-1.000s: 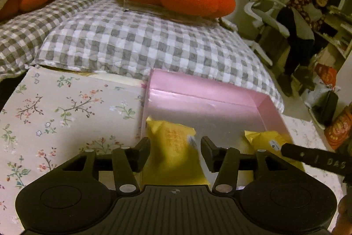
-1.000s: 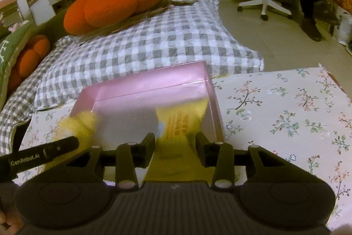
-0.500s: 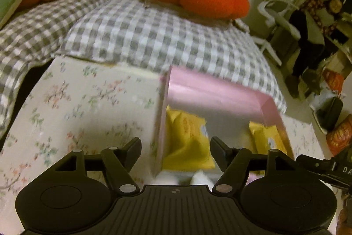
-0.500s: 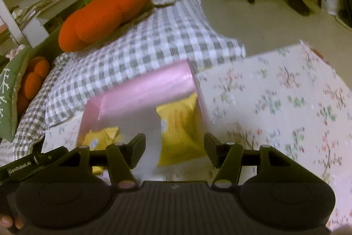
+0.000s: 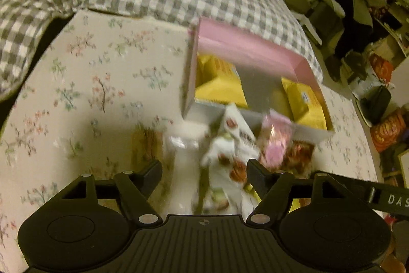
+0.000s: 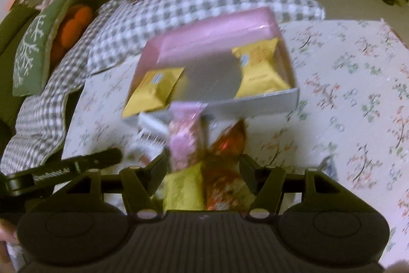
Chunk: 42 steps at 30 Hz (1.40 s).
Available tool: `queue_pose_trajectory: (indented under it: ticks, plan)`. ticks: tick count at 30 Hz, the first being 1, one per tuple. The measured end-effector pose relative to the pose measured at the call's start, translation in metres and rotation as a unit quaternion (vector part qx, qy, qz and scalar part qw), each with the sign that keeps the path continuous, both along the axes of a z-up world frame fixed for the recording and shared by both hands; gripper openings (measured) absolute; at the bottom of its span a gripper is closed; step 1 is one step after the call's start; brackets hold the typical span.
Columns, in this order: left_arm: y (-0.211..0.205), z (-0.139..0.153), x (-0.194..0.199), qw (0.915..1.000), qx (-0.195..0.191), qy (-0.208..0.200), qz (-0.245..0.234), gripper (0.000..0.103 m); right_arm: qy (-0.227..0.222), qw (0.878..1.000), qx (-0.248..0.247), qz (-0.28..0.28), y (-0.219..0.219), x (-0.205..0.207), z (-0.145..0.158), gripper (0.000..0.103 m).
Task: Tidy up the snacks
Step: 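Release both yellow packets in the box and pull both tools back, then grasp a white pecan packet with left tool while right grasps yellow packet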
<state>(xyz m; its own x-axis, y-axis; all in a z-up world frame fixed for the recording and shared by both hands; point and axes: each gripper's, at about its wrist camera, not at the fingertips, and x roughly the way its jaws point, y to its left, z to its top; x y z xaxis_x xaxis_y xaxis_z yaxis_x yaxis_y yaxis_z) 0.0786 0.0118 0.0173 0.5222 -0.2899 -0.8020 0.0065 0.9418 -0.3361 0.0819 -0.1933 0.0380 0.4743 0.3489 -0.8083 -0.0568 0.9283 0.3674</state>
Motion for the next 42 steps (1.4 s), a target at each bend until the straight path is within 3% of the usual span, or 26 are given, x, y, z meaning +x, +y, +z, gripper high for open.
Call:
queue_pose_trajectory:
  ticks: [6,10,18,20,23,27,32,42]
  plan:
    - [-0.013,-0.003,-0.018,0.9997,0.000,-0.002,-0.025,0.074,0.021,0.999,0.019,0.017,0.012,-0.009,-0.009,0.056]
    - [-0.024,-0.006,-0.026,0.9989,0.020,-0.007,-0.041,0.073,0.023,0.999,0.023,0.018,0.012,-0.012,-0.009,0.049]
    - [-0.039,-0.014,-0.025,0.9969,0.038,-0.008,-0.068,0.072,0.021,1.000,0.021,-0.002,0.004,-0.016,-0.009,0.049]
    - [-0.042,-0.016,-0.026,0.9961,0.046,-0.013,-0.074,0.067,0.024,1.000,0.021,0.000,0.006,-0.015,-0.010,0.049]
    - [-0.045,-0.019,-0.024,0.9948,0.058,-0.015,-0.083,0.051,0.027,0.999,0.022,-0.002,0.005,-0.014,-0.011,0.049]
    - [-0.046,-0.025,-0.024,0.9944,0.062,-0.010,-0.085,0.048,0.030,0.999,0.022,-0.004,0.005,-0.013,-0.012,0.049]
    - [-0.039,-0.023,-0.021,0.9962,0.050,-0.006,-0.072,0.037,0.035,0.999,0.020,0.007,0.010,-0.013,-0.014,0.049]
    - [-0.026,-0.013,-0.019,0.9980,0.036,-0.007,-0.051,0.032,0.033,0.999,0.017,0.010,0.011,-0.012,-0.015,0.049]
